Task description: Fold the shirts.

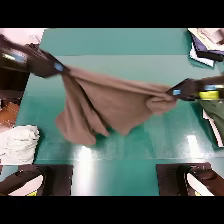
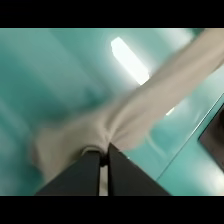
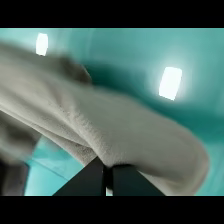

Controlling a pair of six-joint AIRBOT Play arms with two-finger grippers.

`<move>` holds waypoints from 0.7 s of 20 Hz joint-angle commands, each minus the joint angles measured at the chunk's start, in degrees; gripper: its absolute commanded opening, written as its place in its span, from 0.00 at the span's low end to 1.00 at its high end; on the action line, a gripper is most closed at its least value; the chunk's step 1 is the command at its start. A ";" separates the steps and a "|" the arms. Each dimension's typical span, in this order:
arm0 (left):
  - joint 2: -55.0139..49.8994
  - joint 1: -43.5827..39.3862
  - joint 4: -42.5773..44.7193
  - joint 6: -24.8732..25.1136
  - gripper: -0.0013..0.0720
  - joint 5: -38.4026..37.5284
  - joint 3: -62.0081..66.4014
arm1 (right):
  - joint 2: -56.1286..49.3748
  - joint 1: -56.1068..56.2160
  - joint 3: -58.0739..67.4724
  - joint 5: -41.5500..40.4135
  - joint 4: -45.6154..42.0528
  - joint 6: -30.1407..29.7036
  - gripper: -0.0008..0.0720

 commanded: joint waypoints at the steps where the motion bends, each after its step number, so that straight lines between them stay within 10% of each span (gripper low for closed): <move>1: -8.15 0.04 -0.57 0.96 0.05 7.58 -12.07 | -8.20 0.50 -7.02 -11.10 -0.04 -1.95 0.04; 3: -13.35 0.35 0.83 0.17 0.21 12.24 -11.98 | -12.61 -0.85 -8.04 -16.68 0.00 -1.97 0.04; 4: -14.62 0.72 0.81 -0.70 0.65 13.38 -11.34 | -14.51 -1.73 -7.67 -18.29 0.04 -1.97 0.04; 5: -15.15 1.64 0.85 -2.34 0.89 13.84 -10.21 | -15.93 -2.69 -6.78 -18.86 0.02 -1.97 0.04; 7: -14.58 4.90 0.85 -3.08 0.90 12.61 -7.23 | -17.92 -5.20 -3.85 -18.27 0.07 -3.13 0.17; 9: -12.66 9.42 0.83 -4.55 0.89 10.54 -4.94 | -18.62 -7.93 -0.26 -15.54 0.09 -4.04 0.89; 14: -2.32 15.58 2.27 -4.66 0.89 10.73 -16.72 | -15.15 -13.27 4.24 -13.70 0.09 -4.07 0.63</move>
